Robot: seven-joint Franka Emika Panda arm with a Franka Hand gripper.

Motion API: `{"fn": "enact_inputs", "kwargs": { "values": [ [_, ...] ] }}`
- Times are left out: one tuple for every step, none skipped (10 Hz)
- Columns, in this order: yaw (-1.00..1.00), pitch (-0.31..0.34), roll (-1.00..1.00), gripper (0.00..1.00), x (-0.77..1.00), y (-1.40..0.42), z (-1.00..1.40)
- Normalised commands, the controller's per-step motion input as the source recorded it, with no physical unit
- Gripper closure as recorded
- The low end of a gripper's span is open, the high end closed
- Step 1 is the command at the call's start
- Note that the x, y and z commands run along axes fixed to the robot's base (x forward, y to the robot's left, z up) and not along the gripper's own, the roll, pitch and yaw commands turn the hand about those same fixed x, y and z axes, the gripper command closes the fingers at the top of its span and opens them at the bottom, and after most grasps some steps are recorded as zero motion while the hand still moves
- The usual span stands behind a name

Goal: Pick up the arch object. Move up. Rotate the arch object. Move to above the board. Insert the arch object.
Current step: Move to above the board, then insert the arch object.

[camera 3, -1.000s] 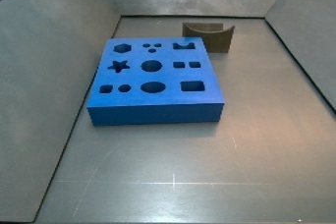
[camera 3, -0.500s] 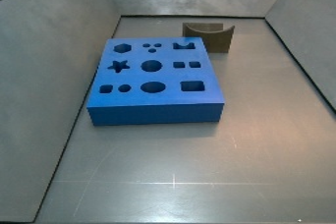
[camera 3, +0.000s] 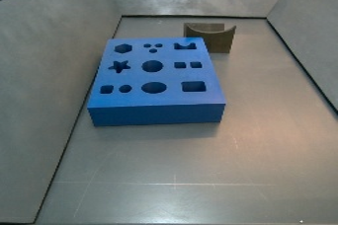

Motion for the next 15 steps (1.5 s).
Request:
{"fn": "enact_inputs", "kwargs": {
  "values": [
    [0.01, 0.119, 0.01, 1.00, 0.13, -1.00, 0.17],
    [0.01, 0.133, 0.00, 1.00, 0.14, -0.78, 0.14],
    [0.00, 0.136, 0.00, 1.00, 0.12, -0.50, 0.09],
    [0.01, 0.128, 0.00, 1.00, 0.09, -0.29, 0.07],
    [0.01, 0.105, 0.00, 1.00, 0.06, -0.18, 0.05],
    [0.33, -0.147, 0.10, 1.00, -0.18, 0.75, -0.92],
    [0.39, -0.150, 0.11, 1.00, -0.16, 0.70, -0.89],
    [0.42, -0.127, 0.13, 1.00, -0.10, 0.67, -0.88],
    [0.39, -0.096, 0.17, 1.00, 0.00, 0.59, -0.83],
    [0.41, -0.100, 0.08, 1.00, 0.30, 0.47, -0.81],
    [0.11, -0.094, -0.01, 1.00, 0.75, 0.18, -0.79],
    [-0.06, -0.053, 0.00, 1.00, 1.00, 0.00, -0.88],
    [-0.07, -0.043, 0.00, 1.00, 1.00, 0.00, -0.90],
    [-0.04, 0.000, 0.11, 1.00, 1.00, 0.01, -0.77],
    [0.00, 0.061, 0.23, 1.00, 1.00, 0.02, -0.65]
  ]
}}
